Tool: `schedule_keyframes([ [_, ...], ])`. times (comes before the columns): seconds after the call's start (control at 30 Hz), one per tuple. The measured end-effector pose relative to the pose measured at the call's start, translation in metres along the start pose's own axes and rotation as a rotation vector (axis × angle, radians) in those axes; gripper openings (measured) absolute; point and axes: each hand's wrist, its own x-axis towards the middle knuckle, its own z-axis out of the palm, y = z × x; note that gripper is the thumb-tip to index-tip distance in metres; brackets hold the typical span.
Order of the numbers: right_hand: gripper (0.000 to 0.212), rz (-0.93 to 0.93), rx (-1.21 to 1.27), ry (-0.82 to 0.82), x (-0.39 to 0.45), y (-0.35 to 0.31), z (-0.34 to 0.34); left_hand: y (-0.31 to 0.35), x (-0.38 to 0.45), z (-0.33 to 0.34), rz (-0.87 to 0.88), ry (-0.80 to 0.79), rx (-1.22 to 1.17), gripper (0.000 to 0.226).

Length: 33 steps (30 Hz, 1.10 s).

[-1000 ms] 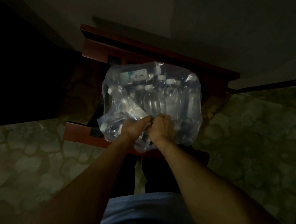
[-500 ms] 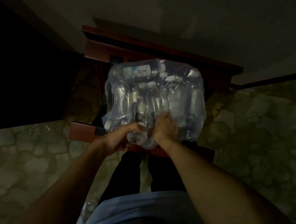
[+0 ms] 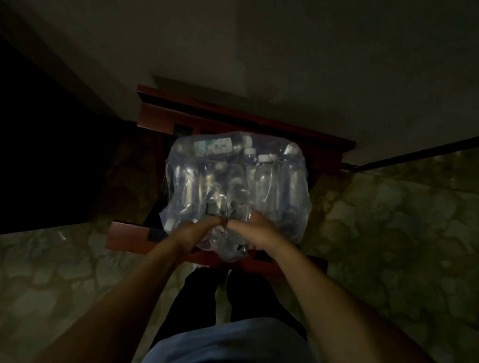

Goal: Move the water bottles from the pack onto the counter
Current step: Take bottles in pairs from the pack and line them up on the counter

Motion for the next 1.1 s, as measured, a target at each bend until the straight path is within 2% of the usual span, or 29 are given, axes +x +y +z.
schedule_keyframes([
  [0.07,0.034,0.048,0.125,-0.037,-0.012,-0.005,-0.004,0.001,-0.006,-0.002,0.018,-0.016,0.024,0.042],
  [0.13,0.032,0.104,0.220,-0.076,-0.023,-0.009,-0.008,0.002,-0.018,-0.001,0.002,-0.058,-0.008,0.038],
  [0.23,0.030,0.132,0.270,-0.065,-0.047,-0.016,-0.011,-0.001,-0.036,0.005,-0.007,-0.105,-0.048,0.047],
  [0.37,0.033,0.051,0.137,0.038,-0.081,-0.021,-0.009,-0.019,-0.058,0.015,0.015,-0.090,-0.136,0.056],
  [0.5,0.042,0.032,0.102,0.042,-0.118,-0.014,-0.004,-0.042,-0.080,0.020,0.038,-0.126,-0.269,0.047],
  [0.63,0.060,-0.062,0.211,-0.002,-0.153,0.003,0.006,-0.068,-0.109,0.025,0.117,-0.096,-0.312,0.038],
  [0.73,0.063,-0.199,0.346,0.000,-0.175,0.022,0.017,-0.086,-0.132,0.028,0.211,-0.097,-0.325,0.030],
  [0.8,0.066,-0.291,0.366,0.047,-0.192,0.031,0.025,-0.092,-0.149,0.031,0.267,-0.092,-0.289,0.031],
  [0.93,0.077,-0.448,0.187,0.298,-0.217,0.036,0.032,-0.087,-0.182,0.039,0.407,-0.008,-0.219,0.034],
  [1.0,0.072,-0.494,0.178,0.389,-0.227,0.033,0.028,-0.083,-0.197,0.042,0.492,0.019,-0.235,0.043],
  [1.1,0.064,-0.597,0.256,0.428,-0.243,0.027,0.025,-0.078,-0.221,0.042,0.641,-0.029,-0.263,0.043],
])
